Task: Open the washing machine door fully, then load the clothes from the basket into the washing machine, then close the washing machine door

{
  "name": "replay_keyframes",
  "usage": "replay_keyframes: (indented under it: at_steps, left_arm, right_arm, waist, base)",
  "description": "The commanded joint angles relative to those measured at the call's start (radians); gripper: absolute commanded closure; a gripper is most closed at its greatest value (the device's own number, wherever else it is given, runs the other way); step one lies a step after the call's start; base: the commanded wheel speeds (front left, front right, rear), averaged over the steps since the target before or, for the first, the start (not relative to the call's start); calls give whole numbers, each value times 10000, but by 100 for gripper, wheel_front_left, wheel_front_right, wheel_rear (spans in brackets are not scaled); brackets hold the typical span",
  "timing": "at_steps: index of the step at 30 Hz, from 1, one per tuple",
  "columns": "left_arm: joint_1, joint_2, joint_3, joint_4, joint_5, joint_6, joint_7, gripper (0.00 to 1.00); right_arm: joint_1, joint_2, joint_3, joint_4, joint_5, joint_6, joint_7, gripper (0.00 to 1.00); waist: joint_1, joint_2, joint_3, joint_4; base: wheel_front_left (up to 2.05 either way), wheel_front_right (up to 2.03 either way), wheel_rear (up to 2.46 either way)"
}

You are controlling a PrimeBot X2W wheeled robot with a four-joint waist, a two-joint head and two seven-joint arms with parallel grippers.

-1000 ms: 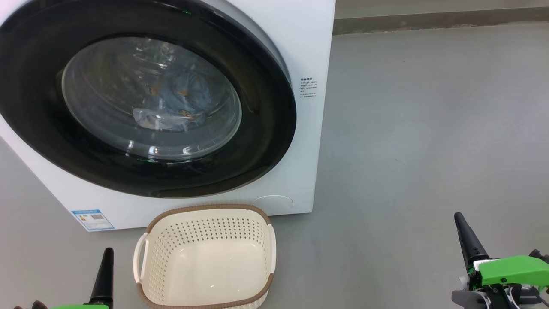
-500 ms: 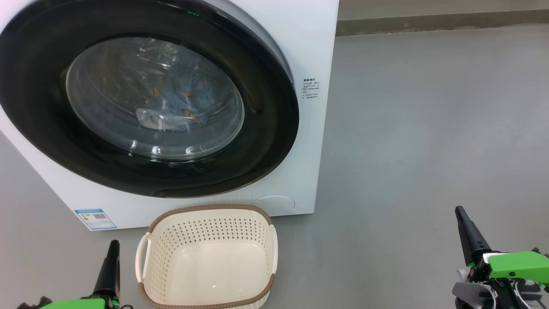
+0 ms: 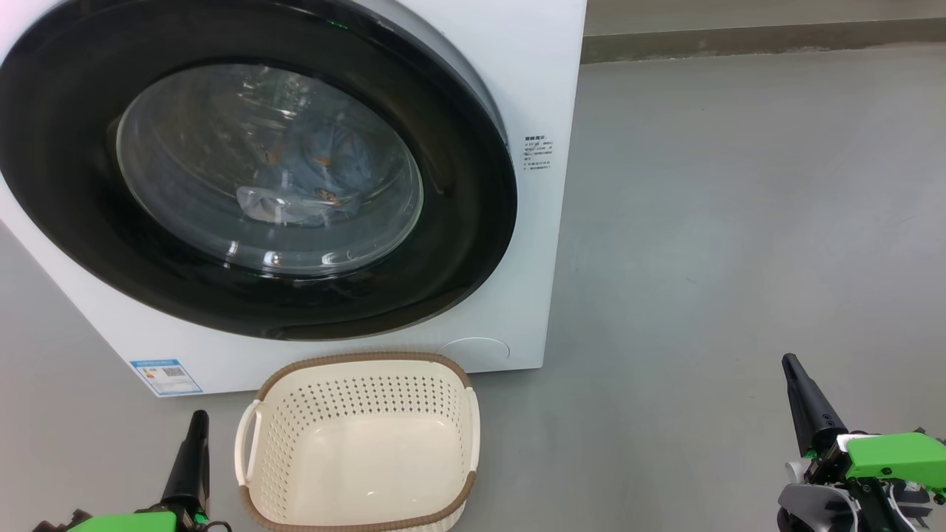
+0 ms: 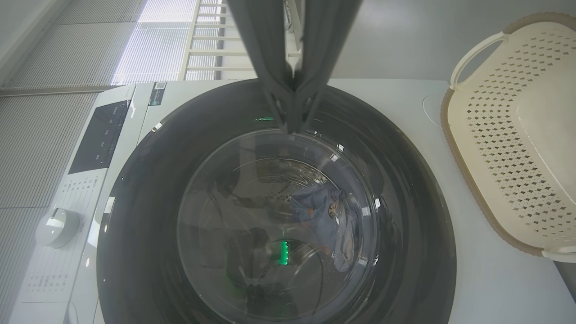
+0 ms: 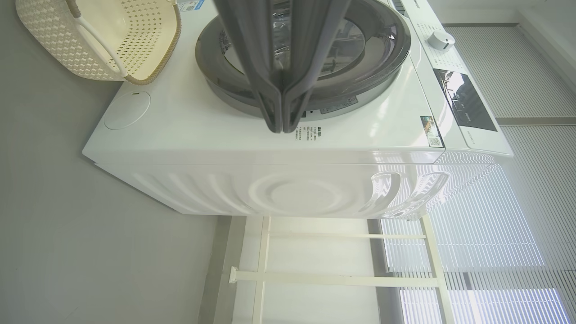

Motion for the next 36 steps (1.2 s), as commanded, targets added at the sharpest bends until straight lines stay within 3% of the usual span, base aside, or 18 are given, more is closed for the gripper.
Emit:
replay_keyframes:
  at_steps: [1,36]
  left_arm:
    - [-444,87,332,-317,-72,-9,65,100]
    - [-444,87,332,-317,-72,-9,65,100]
  right_arm:
    - [-445,-77,146,-310,68,17,47,100]
    - [-443,-96,171,-311,90,17,27,100]
  waist:
    - [0,0,0,0]
    - [0,0,0,0]
  base:
    - [0,0,0]
    - [0,0,0]
